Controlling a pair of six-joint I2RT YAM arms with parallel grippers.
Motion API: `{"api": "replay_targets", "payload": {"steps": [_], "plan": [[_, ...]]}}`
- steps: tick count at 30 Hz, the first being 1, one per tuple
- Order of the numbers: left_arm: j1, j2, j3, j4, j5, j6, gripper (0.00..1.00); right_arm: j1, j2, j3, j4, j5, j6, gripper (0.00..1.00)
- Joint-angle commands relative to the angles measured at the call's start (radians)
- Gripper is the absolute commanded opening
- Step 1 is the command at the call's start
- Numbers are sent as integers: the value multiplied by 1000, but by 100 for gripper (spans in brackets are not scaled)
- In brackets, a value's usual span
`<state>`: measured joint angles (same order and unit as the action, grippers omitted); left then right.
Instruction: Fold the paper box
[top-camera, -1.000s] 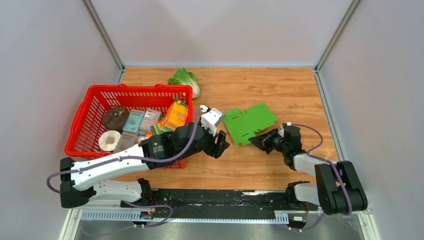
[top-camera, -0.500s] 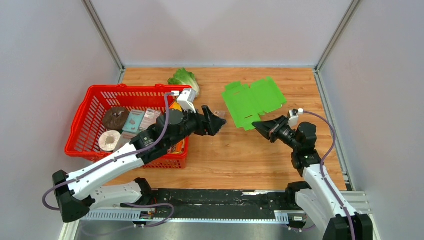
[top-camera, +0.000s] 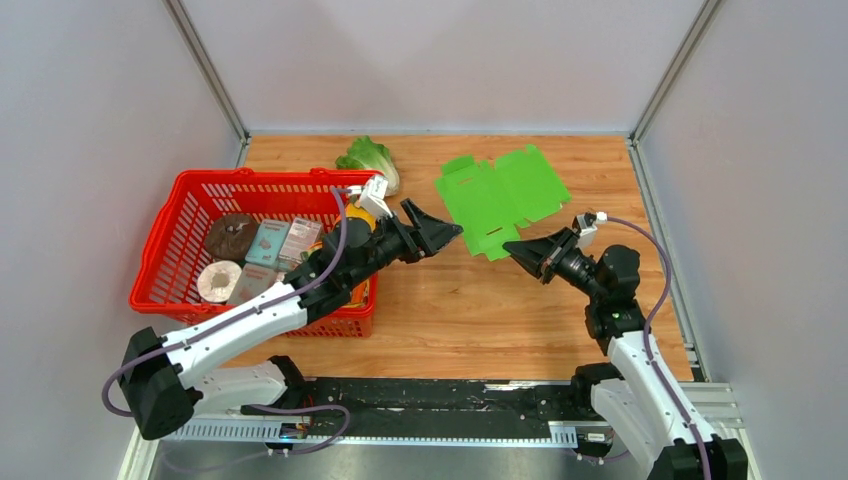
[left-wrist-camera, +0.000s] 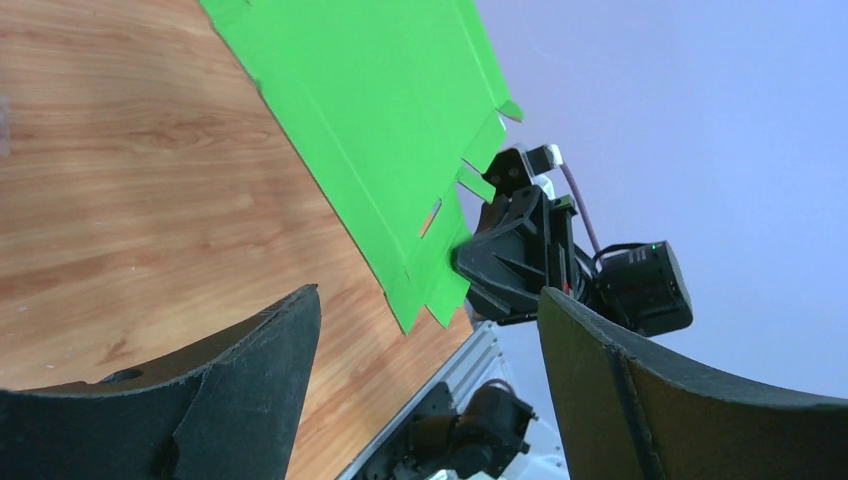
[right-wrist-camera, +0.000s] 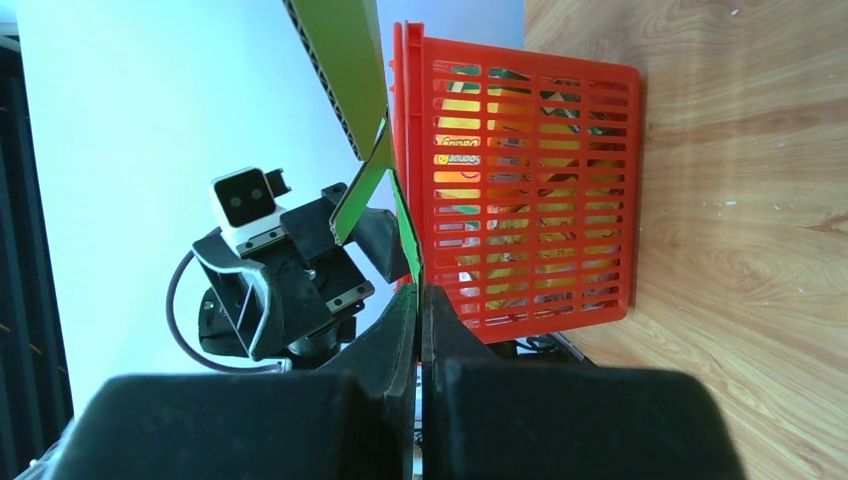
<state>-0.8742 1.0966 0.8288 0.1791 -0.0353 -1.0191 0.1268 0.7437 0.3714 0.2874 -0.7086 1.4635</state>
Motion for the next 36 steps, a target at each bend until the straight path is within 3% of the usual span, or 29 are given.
{"api": "replay_targets", "payload": {"steps": [1, 3, 11, 16, 19, 27, 31, 36], "plan": [[6, 3, -14, 120, -32, -93, 87, 4, -6, 55, 71, -37, 35, 0], [7, 28, -2, 203, -12, -96, 87, 4, -6, 49, 90, -46, 47, 0], [7, 141, 6, 405, 84, -145, 70, 4, -44, 44, 125, -68, 87, 0], [7, 145, -14, 447, 90, -161, 62, 4, -52, 57, 150, -71, 112, 0], [7, 100, -29, 441, 103, -125, 68, 4, -58, 70, 101, -65, 83, 0], [7, -119, -112, 146, -41, -47, 75, 4, -101, 92, 47, -38, 43, 0], [14, -97, -116, 149, -37, -82, 83, 4, -87, 100, 84, -52, 44, 0], [17, 69, -21, 373, 112, -130, 84, 4, -61, 107, 130, -84, 90, 0]]}}
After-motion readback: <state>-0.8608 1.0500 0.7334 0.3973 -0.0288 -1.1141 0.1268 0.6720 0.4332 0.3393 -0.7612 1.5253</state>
